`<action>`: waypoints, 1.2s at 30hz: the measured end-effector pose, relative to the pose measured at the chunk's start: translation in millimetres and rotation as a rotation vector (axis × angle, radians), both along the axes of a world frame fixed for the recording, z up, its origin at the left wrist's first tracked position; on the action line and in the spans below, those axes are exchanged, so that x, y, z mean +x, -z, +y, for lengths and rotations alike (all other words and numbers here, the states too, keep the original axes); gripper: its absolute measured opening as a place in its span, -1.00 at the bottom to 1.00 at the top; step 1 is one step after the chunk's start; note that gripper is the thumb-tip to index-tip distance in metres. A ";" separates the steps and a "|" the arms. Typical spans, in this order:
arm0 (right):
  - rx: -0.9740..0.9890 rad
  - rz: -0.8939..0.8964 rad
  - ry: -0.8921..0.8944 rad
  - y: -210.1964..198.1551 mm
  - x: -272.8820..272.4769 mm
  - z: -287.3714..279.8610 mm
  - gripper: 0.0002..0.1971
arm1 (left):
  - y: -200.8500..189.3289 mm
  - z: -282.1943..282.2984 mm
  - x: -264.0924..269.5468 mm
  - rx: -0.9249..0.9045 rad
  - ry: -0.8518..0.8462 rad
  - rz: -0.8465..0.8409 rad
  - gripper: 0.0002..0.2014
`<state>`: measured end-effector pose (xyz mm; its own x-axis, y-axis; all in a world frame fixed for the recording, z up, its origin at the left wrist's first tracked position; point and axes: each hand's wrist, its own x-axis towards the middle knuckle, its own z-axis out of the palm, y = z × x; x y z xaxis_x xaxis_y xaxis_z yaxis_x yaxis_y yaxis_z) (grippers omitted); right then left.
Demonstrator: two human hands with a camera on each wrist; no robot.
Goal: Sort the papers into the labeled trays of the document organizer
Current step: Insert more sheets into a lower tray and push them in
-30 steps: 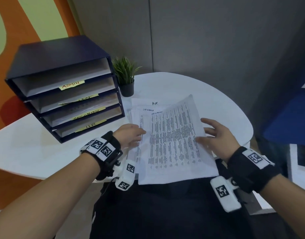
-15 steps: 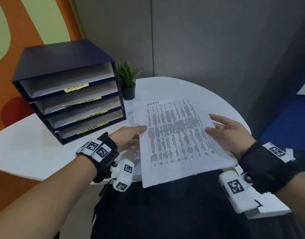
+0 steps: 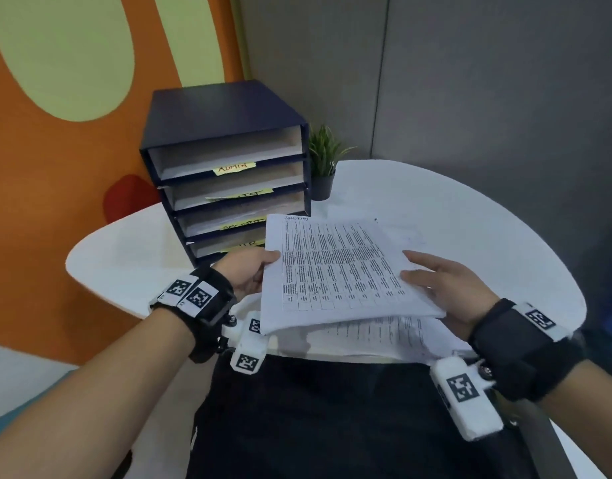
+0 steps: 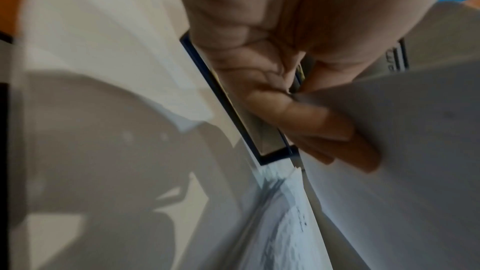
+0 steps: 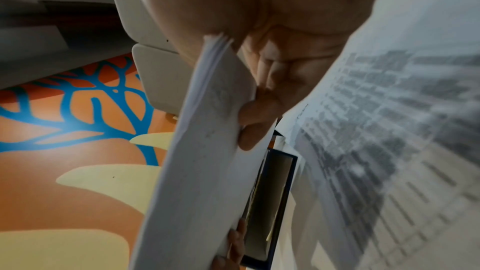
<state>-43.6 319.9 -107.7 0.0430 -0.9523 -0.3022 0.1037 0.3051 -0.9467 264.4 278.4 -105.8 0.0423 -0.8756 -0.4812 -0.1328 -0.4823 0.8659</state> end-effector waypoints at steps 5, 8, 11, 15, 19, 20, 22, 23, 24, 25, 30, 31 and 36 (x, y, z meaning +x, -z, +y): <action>-0.052 0.024 -0.088 -6.1 43.5 -13.2 -0.58 | -0.6 19.7 45.0 -0.033 -0.086 0.016 -0.72; -0.062 0.041 -0.139 -8.1 68.0 -16.6 -0.58 | 2.0 28.9 69.8 -0.051 -0.131 0.017 -0.71; -0.074 0.057 -0.179 -9.9 84.6 -18.5 -0.58 | 3.5 35.7 88.7 -0.074 -0.135 0.020 -0.69; -0.099 0.040 -0.196 -12.5 98.0 -24.0 -0.60 | -2.0 43.6 97.7 -0.143 -0.088 0.080 -0.75; -0.118 0.022 -0.175 -16.5 105.4 -33.7 -0.63 | -7.1 47.1 95.1 -0.178 -0.064 0.137 -0.84; -0.121 0.023 -0.166 -17.5 107.7 -38.2 -0.65 | -7.9 47.5 94.5 -0.180 -0.053 0.144 -0.85; -0.125 0.013 -0.140 -20.5 112.8 -48.4 -0.68 | -9.4 46.7 93.2 -0.177 -0.029 0.144 -0.83; -0.128 0.011 -0.126 -21.6 116.6 -54.9 -0.68 | -10.5 46.4 93.0 -0.175 -0.018 0.146 -0.81; -0.130 0.018 -0.109 -22.4 121.1 -61.6 -0.68 | -10.9 45.7 93.1 -0.171 -0.009 0.147 -0.79; -0.137 0.033 -0.091 -23.5 126.4 -68.9 -0.67 | -12.4 45.0 92.7 -0.170 -0.007 0.153 -0.78; -0.063 0.111 -0.031 -19.5 148.5 -98.7 -0.70 | -9.0 31.0 90.5 -0.210 -0.188 0.137 -0.77; 0.003 0.118 -0.041 -18.8 150.2 -99.2 -0.74 | -8.7 26.8 88.8 -0.226 -0.245 0.152 -0.80; 0.089 0.188 -0.050 -9.6 156.1 -101.6 -0.91 | -5.5 0.0 86.5 -0.262 -0.453 0.276 -0.61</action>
